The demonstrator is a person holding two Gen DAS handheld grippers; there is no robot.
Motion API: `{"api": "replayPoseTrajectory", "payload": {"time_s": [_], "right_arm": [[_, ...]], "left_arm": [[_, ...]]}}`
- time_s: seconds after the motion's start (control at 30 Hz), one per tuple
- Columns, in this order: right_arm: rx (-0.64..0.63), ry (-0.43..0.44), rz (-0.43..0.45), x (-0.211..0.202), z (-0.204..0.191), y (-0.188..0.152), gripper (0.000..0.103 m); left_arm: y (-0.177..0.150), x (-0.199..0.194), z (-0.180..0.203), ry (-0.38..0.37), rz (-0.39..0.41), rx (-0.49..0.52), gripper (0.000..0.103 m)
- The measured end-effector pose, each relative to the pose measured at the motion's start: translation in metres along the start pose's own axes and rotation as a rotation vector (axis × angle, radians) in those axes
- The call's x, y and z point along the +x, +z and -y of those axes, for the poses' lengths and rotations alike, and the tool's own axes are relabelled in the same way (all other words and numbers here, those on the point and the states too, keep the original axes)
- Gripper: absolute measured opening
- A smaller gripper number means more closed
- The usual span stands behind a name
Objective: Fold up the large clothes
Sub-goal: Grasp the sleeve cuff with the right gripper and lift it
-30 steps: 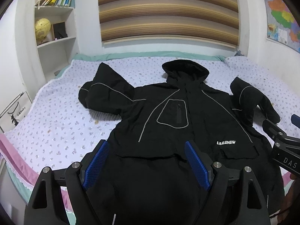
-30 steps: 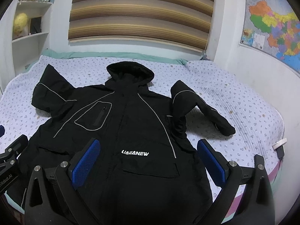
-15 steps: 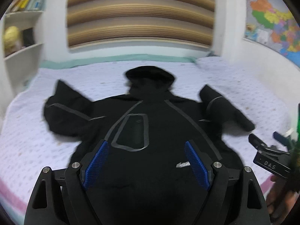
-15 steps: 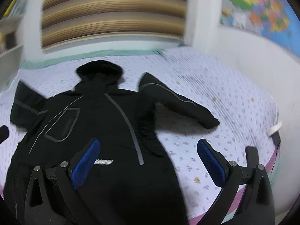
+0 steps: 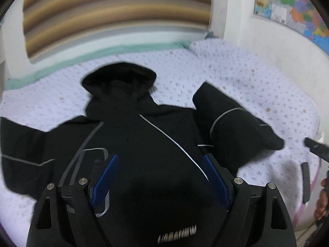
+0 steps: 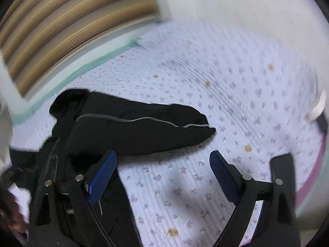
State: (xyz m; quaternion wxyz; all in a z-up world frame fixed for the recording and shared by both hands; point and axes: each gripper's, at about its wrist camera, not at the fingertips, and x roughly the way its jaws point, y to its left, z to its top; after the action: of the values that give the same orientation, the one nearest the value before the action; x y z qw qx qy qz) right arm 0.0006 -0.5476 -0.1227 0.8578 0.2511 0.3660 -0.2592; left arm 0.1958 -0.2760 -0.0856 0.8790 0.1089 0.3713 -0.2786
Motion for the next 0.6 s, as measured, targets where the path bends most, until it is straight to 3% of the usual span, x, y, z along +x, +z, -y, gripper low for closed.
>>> {"api": "replayPoseTrajectory", "payload": {"time_s": [0.1,0.27,0.37,0.5,0.57,0.6], "right_arm": [[0.101,0.026,-0.065,0.031,0.038,0.013,0.092],[0.313,0.12,-0.184,0.093,0.087,0.016,0.091],[0.367,0.162,-0.212,0.118,0.098,0.014,0.09],[0.438,0.265,-0.24,0.145,0.102,0.01,0.088],[0.482,0.315,-0.252,0.163,0.104,0.009,0.076],[0.49,0.324,-0.261,0.169,0.103,0.008,0.055]], "left_arm": [[-0.003,0.054,0.006,-0.006,-0.02,0.005,0.083],[-0.017,0.135,0.006,-0.115,-0.125,-0.094,0.08],[-0.029,0.167,0.016,-0.089,-0.181,-0.063,0.067],[-0.039,0.175,0.028,-0.047,-0.13,0.01,0.067],[-0.04,0.176,0.03,-0.052,-0.122,0.019,0.067],[-0.041,0.176,0.03,-0.056,-0.121,0.017,0.067]]}}
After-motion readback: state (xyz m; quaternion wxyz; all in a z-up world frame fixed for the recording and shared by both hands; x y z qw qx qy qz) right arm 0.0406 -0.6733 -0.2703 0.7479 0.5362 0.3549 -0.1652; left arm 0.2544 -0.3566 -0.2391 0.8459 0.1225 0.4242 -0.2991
